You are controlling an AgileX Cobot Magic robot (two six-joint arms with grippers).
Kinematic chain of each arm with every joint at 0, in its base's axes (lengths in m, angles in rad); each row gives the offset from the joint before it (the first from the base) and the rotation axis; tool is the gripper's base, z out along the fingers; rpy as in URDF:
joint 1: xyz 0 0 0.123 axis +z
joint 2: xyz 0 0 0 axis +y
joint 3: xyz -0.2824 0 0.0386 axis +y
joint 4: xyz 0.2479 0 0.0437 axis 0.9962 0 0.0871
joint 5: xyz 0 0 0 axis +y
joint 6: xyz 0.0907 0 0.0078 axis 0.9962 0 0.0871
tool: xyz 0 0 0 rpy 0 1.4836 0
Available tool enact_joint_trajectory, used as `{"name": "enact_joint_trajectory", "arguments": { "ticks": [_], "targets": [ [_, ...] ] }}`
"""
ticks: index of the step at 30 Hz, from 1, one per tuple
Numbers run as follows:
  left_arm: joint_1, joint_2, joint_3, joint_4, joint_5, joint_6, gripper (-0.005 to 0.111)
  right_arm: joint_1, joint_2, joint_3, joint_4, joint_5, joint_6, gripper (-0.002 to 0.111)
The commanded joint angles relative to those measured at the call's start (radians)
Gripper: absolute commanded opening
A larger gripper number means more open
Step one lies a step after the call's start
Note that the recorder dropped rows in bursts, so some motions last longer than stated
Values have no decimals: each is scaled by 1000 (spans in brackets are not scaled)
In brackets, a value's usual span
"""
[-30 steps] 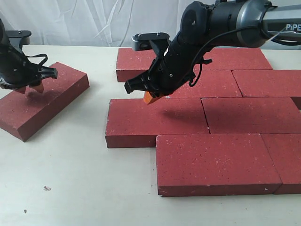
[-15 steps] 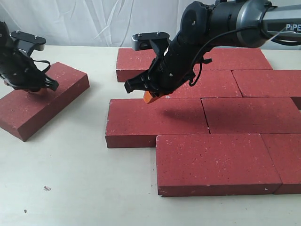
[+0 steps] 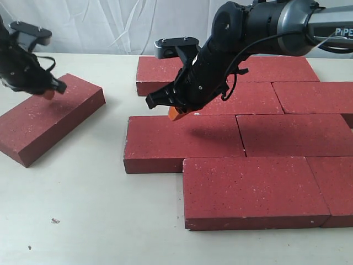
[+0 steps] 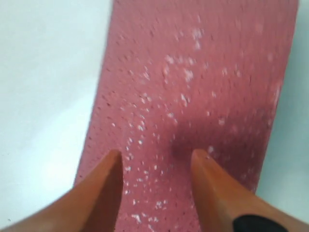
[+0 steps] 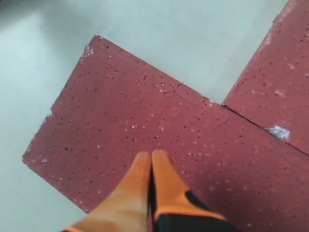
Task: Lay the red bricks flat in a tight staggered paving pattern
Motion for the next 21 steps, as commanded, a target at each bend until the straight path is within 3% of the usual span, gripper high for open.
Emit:
{"name": "enact_joint_trajectory", "arguments": {
  "ticks": [1,9,21],
  "targets": [
    [-1,-55,-45,-11,-65,-340,44,-6,-9,1,-8,-14,-4,-1],
    [-1,13,-49,-42,-129,-561,44,-6,-9,1,-9,-35,-4,-1],
    [-1,167,-49,-129,-87,-528,44,-6,-9,1,-68,-54,-4,-1]
  ]
}}
